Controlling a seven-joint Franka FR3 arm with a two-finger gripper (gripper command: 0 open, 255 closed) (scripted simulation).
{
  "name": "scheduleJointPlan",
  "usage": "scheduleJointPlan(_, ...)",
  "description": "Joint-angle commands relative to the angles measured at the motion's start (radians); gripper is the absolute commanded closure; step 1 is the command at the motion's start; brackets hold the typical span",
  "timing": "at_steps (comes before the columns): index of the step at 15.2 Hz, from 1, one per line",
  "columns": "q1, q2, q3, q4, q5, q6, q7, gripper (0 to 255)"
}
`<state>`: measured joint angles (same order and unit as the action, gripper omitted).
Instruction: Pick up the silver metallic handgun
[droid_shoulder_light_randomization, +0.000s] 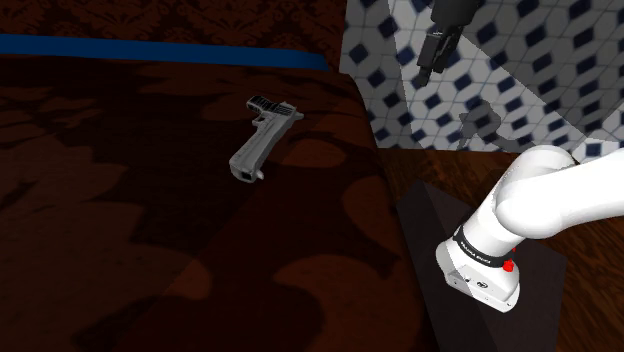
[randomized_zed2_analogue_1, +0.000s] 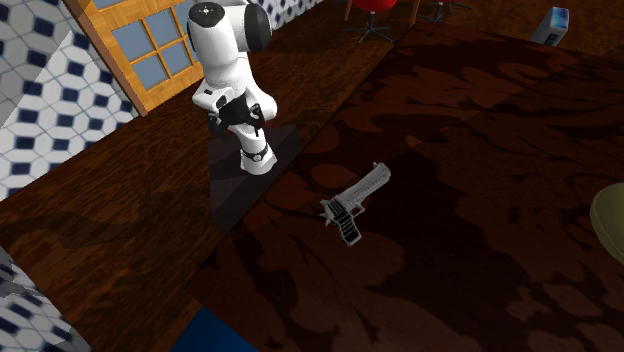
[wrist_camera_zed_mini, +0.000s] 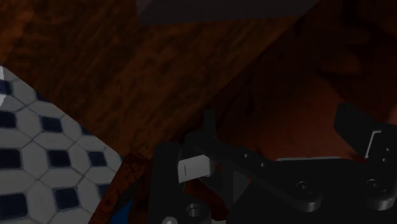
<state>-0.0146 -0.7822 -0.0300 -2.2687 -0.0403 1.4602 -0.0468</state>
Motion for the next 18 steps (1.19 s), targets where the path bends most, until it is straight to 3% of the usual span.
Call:
scheduleJointPlan(1,0.000,0.000,0.000,0.000,0.000,0.000,0.000,0)
scheduleJointPlan(10,-0.031,0.122,0.252,0.040,0.141,0.088,0.447,0)
scheduleJointPlan(18,-0.087,0.359,0.462,0.200,0.168,0.172,0.846,0)
